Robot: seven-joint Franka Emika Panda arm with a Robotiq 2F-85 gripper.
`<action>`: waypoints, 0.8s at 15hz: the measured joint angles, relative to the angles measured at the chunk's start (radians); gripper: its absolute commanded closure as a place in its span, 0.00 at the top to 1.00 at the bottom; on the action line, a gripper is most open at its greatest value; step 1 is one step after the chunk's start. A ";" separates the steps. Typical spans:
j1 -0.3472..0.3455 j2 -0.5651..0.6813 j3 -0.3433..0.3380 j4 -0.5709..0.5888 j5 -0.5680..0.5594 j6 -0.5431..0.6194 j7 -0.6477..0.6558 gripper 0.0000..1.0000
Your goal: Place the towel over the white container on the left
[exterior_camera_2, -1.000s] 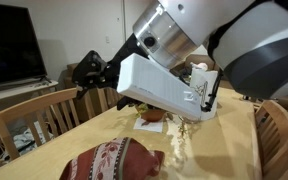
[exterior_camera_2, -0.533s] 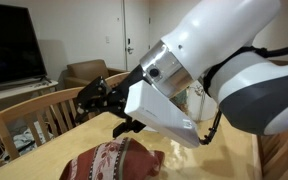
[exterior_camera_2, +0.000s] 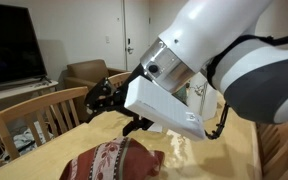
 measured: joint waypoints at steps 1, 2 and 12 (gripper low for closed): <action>0.001 -0.031 0.001 -0.021 0.054 -0.053 -0.043 1.00; 0.009 -0.066 -0.003 -0.050 0.136 -0.101 -0.120 1.00; -0.005 -0.259 0.075 -0.176 0.310 -0.455 -0.304 1.00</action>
